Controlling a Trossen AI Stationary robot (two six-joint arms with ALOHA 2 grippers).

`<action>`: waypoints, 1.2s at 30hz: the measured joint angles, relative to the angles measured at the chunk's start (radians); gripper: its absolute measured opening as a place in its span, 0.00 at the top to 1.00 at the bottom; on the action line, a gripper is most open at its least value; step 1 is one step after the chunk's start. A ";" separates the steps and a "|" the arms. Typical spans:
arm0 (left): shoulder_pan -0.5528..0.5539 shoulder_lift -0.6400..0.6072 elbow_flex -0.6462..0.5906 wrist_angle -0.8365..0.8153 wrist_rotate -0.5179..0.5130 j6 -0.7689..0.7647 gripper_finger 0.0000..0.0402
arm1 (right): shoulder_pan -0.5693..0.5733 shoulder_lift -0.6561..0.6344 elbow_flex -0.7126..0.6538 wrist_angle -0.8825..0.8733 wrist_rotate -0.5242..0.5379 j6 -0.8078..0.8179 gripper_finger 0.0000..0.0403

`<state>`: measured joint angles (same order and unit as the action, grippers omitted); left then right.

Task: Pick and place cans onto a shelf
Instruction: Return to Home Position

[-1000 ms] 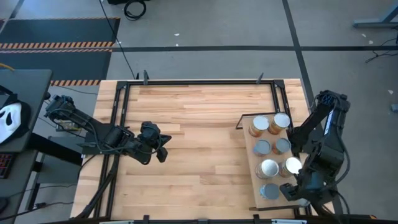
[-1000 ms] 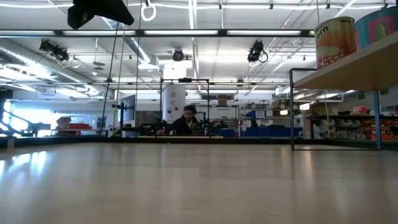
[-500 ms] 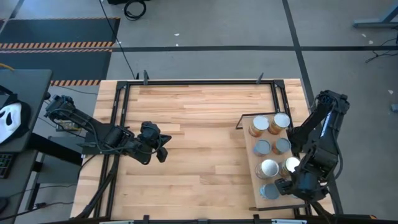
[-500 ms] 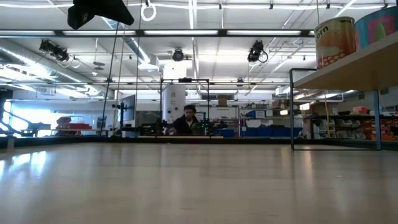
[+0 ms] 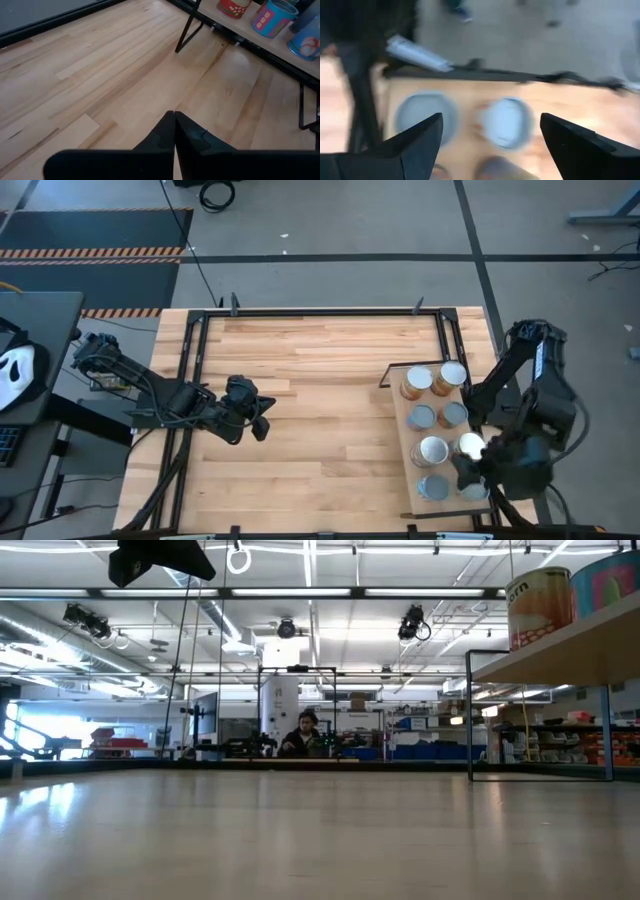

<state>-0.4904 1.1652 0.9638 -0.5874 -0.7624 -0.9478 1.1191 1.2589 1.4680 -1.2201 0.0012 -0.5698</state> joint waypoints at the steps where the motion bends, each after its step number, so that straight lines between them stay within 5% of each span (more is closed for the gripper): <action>1: 0.000 0.000 0.000 0.000 0.000 0.000 0.97 | 0.000 -0.004 0.030 0.001 0.042 0.037 0.15; 8: 0.000 0.000 0.000 0.000 0.000 0.000 0.97 | -0.020 -0.010 0.257 0.096 0.457 0.552 0.19; 11: 0.000 0.000 0.000 0.000 0.000 0.000 0.97 | -0.042 -0.043 0.285 0.217 0.497 0.712 0.25; 18: 0.000 0.000 0.000 0.000 0.000 0.000 0.97 | -0.163 -0.183 0.166 0.431 0.389 0.747 0.51; 27: 0.005 0.000 0.000 0.038 0.005 -0.009 0.97 | -0.487 -0.404 -0.174 0.799 0.027 0.627 0.96; 32: 0.009 0.000 0.000 0.087 0.015 0.003 0.97 | -0.765 -0.492 -0.250 0.882 -0.024 0.551 0.97; 36: 0.064 0.000 0.000 0.065 -0.028 0.210 0.97 | -1.008 -0.516 -0.279 0.899 -0.027 0.525 0.99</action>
<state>-0.4268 1.1650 0.9638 -0.5221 -0.7906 -0.7375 0.1108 0.7426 1.1894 -0.3208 -0.0257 -0.0452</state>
